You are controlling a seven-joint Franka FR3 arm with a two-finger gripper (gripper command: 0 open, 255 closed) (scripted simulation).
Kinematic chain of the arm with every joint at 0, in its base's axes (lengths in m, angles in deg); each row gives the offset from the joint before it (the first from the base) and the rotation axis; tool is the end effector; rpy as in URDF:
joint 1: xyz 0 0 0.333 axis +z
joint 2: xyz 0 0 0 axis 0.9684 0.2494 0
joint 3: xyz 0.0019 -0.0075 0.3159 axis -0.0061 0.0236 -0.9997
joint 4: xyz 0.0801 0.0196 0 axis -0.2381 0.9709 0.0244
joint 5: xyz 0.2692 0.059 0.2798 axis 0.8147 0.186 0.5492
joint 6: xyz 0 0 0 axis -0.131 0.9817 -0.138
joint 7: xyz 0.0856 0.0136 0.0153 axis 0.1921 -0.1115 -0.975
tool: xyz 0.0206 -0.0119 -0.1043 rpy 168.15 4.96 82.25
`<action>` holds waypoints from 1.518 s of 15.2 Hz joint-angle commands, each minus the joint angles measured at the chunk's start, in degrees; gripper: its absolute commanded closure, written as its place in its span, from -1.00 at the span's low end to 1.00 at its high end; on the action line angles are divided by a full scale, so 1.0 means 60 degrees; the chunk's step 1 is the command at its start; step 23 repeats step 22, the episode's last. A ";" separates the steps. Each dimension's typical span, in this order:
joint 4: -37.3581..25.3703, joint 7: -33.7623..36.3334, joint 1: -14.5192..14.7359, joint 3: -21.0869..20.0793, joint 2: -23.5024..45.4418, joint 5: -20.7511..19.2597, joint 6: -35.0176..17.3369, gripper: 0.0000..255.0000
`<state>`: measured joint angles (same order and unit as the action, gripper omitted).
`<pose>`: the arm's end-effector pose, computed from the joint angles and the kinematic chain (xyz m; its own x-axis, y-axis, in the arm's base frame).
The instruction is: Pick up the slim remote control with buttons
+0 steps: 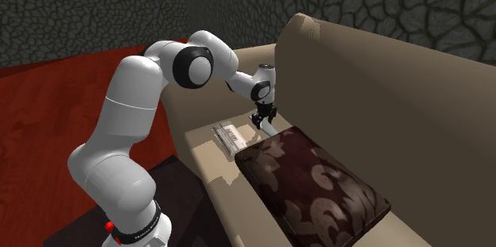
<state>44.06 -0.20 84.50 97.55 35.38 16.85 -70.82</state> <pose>0.6637 0.0170 0.2058 0.2949 0.9554 -0.0165 0.9555 -0.2948 0.0093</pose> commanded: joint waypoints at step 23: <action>-0.0128 0.0109 0.0110 0.0156 -0.1241 -0.0213 0.1362 1.00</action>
